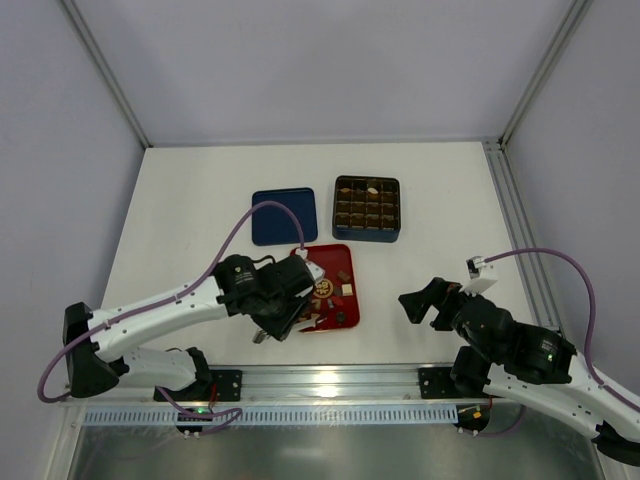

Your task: Pack the chocolate

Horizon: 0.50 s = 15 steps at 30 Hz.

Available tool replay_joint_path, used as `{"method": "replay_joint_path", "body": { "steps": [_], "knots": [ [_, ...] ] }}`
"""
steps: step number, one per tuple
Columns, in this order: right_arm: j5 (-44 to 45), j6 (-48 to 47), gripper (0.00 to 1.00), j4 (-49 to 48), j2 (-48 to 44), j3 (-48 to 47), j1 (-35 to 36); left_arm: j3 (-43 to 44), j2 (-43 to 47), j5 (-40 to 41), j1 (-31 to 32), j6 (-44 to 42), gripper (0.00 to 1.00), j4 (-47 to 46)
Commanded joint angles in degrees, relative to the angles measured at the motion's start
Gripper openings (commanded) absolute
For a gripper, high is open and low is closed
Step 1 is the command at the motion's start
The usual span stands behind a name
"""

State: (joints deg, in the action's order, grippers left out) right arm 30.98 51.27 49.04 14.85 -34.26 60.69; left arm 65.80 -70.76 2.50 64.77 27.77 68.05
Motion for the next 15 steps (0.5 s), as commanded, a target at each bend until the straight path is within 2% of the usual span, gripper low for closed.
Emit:
{"method": "replay_joint_path", "body": {
  "steps": [1, 15],
  "knots": [
    [1.71, 0.85, 1.0, -0.17, -0.61, -0.19, 0.31, 2.32, -0.43, 0.4, 0.53, -1.23, 0.38, 0.33],
    [1.8, 0.77, 1.0, -0.08, -0.53, -0.28, 0.31, 2.75, -1.57, 0.84, 1.14, -1.14, 0.32, 0.06]
  ]
}}
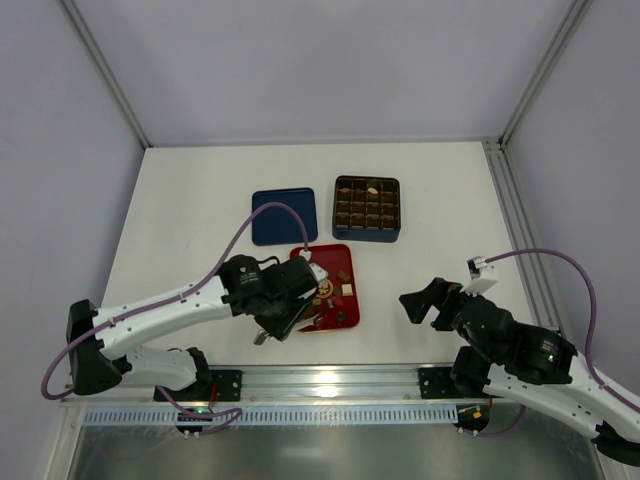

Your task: Pack the chocolate

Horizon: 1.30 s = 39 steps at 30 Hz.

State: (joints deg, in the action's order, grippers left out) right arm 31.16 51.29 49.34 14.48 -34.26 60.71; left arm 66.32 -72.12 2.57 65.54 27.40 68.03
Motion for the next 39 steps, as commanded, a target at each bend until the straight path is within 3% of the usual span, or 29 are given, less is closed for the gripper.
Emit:
{"method": "replay_joint_path", "body": {
  "steps": [1, 20, 28, 39],
  "knots": [
    [1.63, 0.74, 1.0, -0.39, -0.15, -0.28, 0.29, 2.23, -0.3, 1.03, 0.29, -0.85, 0.32, 0.09],
    [1.98, 0.83, 1.0, 0.4, -0.42, -0.81, 0.29, 6.45, -4.96, 7.8, 0.29, -0.86, 0.34, -5.1],
    [2.15, 0.92, 1.0, 1.2, -1.12, -0.9, 0.29, 7.77, -5.76, 7.8, 0.21, -1.21, 0.4, -4.84],
    [2.07, 1.18, 1.0, 0.84, -1.56, -0.37, 0.29, 6.98, -3.56, 6.92, 0.29, -0.86, 0.39, -2.29]
  ]
}}
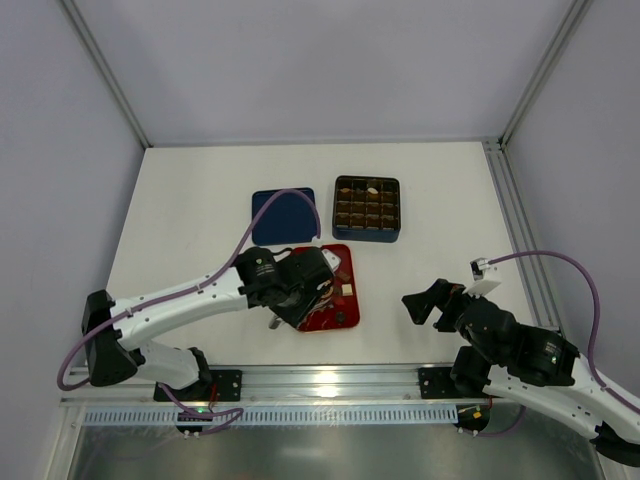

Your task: Pack the chocolate

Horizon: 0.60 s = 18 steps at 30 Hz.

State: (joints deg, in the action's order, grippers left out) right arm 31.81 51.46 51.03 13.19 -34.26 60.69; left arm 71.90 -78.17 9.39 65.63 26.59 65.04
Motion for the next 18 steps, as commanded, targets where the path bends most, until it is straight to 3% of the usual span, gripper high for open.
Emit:
{"method": "replay_joint_path", "body": {
  "steps": [1, 18],
  "knots": [
    [1.41, 0.92, 1.0, -0.84, -0.1, -0.37, 0.31, 1.23, 2.93, 0.02, 0.2, -0.13, 0.39, 0.97],
    [1.15, 1.36, 1.0, -0.75, -0.09, -0.28, 0.31, -2.11, 3.55, -1.92, 0.2, -0.22, 0.38, 0.27]
  ]
}}
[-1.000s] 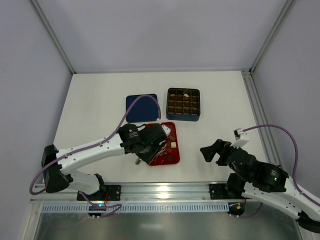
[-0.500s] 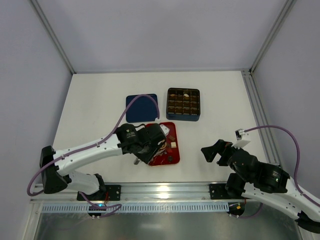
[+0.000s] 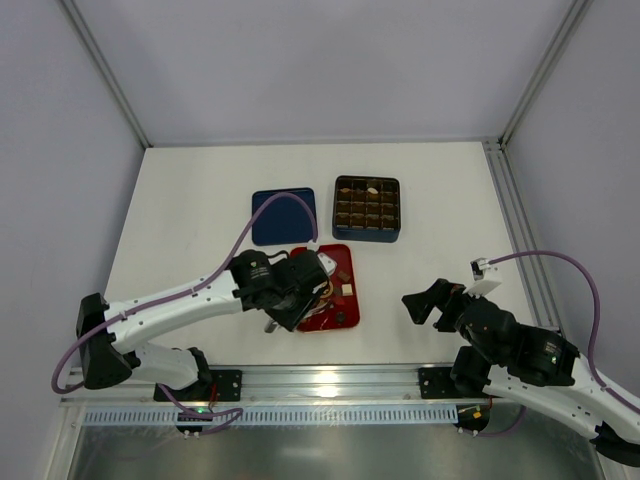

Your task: Pack the chocolate

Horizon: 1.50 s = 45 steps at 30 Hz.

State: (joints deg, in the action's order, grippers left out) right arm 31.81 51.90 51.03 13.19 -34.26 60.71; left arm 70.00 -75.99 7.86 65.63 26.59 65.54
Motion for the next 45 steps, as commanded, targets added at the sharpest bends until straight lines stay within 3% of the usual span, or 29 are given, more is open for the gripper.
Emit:
{"method": "replay_joint_path", "body": {
  "steps": [1, 25, 35, 45],
  "knots": [
    [1.15, 1.01, 1.0, -0.66, -0.09, -0.19, 0.29, -0.21, 1.37, -0.56, 0.2, -0.22, 0.38, -0.32],
    [1.15, 1.01, 1.0, -1.01, -0.01, 0.16, 0.29, -2.32, 1.28, -1.27, 0.2, -0.66, 0.38, -0.32],
    [1.15, 0.92, 1.0, -1.02, 0.26, -0.02, 0.29, -1.62, 1.45, -1.09, 0.2, -0.84, 0.27, 0.12],
    [1.5, 0.57, 1.0, -0.49, 0.96, -1.16, 0.29, 2.24, 2.25, 1.46, 0.2, -1.36, 0.25, 1.7]
  ]
}}
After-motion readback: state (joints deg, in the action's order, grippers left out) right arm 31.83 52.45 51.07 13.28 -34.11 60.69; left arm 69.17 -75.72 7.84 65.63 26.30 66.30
